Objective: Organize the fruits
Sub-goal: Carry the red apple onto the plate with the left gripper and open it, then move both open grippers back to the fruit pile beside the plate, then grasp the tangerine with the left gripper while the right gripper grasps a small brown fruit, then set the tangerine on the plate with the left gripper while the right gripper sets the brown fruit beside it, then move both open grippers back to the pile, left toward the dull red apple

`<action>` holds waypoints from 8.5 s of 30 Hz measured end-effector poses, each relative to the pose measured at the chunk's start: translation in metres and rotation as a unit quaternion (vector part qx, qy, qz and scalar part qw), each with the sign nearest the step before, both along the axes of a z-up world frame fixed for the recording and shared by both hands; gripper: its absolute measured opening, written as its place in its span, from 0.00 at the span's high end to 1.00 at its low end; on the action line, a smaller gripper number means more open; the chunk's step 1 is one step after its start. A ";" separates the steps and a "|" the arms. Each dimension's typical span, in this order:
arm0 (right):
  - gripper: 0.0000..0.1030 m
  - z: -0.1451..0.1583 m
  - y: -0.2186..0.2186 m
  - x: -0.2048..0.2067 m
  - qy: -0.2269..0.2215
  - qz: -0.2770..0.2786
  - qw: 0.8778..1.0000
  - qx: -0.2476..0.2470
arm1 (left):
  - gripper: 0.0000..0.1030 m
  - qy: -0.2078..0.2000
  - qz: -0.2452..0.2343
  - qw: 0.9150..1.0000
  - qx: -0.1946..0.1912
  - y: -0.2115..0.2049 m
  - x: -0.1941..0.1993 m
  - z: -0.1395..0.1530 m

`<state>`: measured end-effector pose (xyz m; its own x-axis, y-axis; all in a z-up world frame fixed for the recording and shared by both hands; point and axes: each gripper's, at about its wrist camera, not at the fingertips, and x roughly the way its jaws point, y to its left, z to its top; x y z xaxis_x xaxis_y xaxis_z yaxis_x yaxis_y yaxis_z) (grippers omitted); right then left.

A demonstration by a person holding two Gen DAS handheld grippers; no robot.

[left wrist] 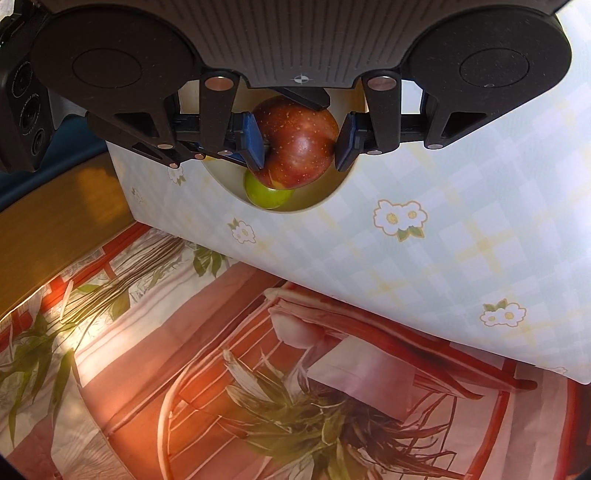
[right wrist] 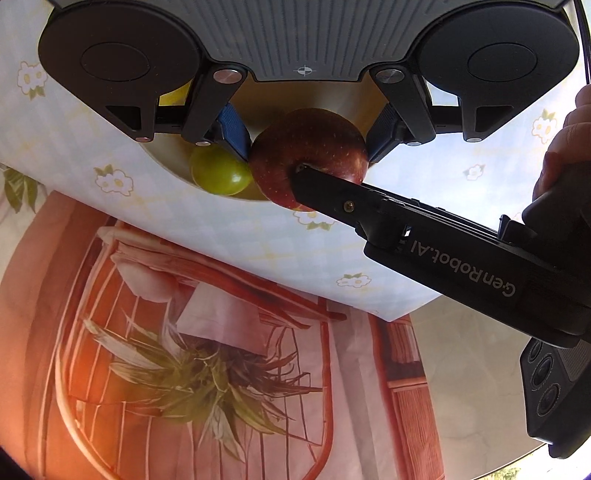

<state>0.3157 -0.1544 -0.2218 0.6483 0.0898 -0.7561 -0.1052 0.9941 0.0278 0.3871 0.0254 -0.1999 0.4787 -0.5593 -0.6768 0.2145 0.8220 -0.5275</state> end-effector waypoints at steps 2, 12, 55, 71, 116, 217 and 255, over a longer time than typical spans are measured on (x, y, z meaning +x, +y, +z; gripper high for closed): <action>0.37 -0.001 0.002 0.004 0.002 0.000 1.000 -0.007 | 0.58 0.001 0.005 1.000 0.003 0.002 0.003 0.000; 0.36 -0.004 0.015 0.009 -0.002 -0.003 0.999 -0.041 | 0.55 -0.009 0.031 0.999 0.012 0.012 0.000 0.002; 0.34 0.053 0.017 -0.177 -0.115 -0.110 0.987 -0.006 | 0.45 -0.196 0.058 0.962 0.181 0.030 -0.184 0.059; 0.56 0.022 0.002 -0.202 -0.036 -0.123 0.990 0.061 | 0.45 -0.166 0.023 0.966 0.196 0.019 -0.202 0.033; 0.78 0.000 -0.020 -0.198 -0.020 -0.179 0.982 0.062 | 0.45 -0.055 -0.022 0.987 0.151 0.018 -0.201 -0.015; 0.59 0.043 -0.039 -0.124 -0.077 -0.137 0.987 -0.013 | 0.45 -0.191 -0.039 0.946 0.259 -0.029 -0.112 0.024; 0.54 0.053 0.007 -0.210 -0.094 -0.155 0.982 0.043 | 0.44 -0.189 -0.033 0.956 0.220 -0.001 -0.205 0.028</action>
<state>0.1052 -0.1476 -0.1684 0.7826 -0.0753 -0.6179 0.1907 0.9739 0.1228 0.1821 0.0243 -0.1721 0.7097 -0.2976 -0.6386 0.3806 0.9247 -0.0079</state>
